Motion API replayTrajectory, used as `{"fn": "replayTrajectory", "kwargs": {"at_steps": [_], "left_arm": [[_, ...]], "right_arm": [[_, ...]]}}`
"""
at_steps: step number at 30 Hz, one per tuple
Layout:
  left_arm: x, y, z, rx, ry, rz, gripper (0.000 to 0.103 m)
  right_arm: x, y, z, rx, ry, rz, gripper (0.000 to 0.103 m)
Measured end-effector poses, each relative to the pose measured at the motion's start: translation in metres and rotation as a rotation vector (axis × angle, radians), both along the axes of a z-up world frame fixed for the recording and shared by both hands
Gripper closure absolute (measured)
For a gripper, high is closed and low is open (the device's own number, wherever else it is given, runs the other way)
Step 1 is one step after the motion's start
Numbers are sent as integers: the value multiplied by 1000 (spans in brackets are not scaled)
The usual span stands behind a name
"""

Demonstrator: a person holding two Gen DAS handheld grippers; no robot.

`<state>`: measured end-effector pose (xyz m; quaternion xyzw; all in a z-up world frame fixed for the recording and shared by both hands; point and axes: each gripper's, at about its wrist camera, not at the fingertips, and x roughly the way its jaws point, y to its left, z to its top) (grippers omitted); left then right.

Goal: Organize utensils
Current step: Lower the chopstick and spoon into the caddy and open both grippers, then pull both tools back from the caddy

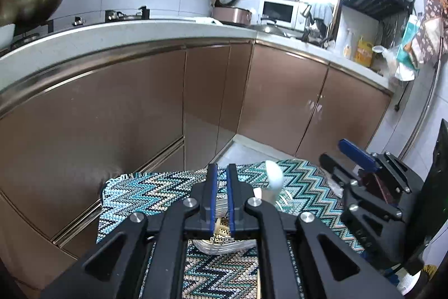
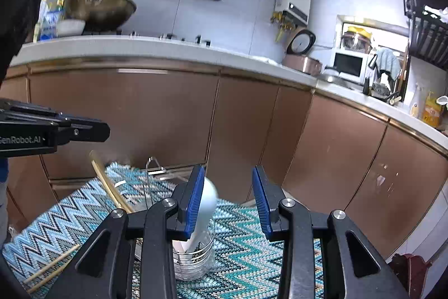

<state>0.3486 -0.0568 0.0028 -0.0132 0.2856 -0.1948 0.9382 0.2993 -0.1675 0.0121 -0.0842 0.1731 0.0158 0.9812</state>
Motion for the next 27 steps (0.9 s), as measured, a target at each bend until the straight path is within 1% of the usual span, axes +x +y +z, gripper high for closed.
{"fn": "replayTrajectory", "kwargs": {"at_steps": [2,5,8,9,10,11,13,14,16,18,20,21,22,27], "left_arm": [[-10,5,9,-7,-10,10,96],[-24,12,21,-14,-25,25,96],[-43,19,34,-8,-52,43,95],[-50,22,39,-7,-61,47,94],[-57,25,44,-9,-71,49,91],[-64,28,48,-13,-81,53,89],[-79,33,58,-21,-107,63,77],[-86,36,62,-24,-122,69,75],[-102,40,71,-25,-155,83,68],[-118,45,78,-29,-187,94,65],[-133,49,84,-31,-213,105,61],[-141,51,87,-30,-229,111,59],[-148,52,89,-28,-247,117,55],[-187,57,98,-14,-340,160,43]], "right_arm": [[-10,0,9,4,-19,-2,65],[-29,-2,27,14,-51,-4,60],[-51,-3,45,15,-84,-6,52],[-59,-4,51,15,-95,-8,48],[-63,-4,55,16,-103,-9,45],[-72,-4,62,22,-115,-12,44],[-85,-5,72,34,-132,-14,39],[-95,-4,78,39,-145,-15,36],[-109,-2,88,39,-168,-18,24],[-127,2,99,37,-194,-13,19],[-142,5,107,36,-215,-12,10],[-148,7,110,37,-225,-13,4],[-157,9,114,39,-239,-12,1],[-188,15,127,58,-276,-13,0]]}}
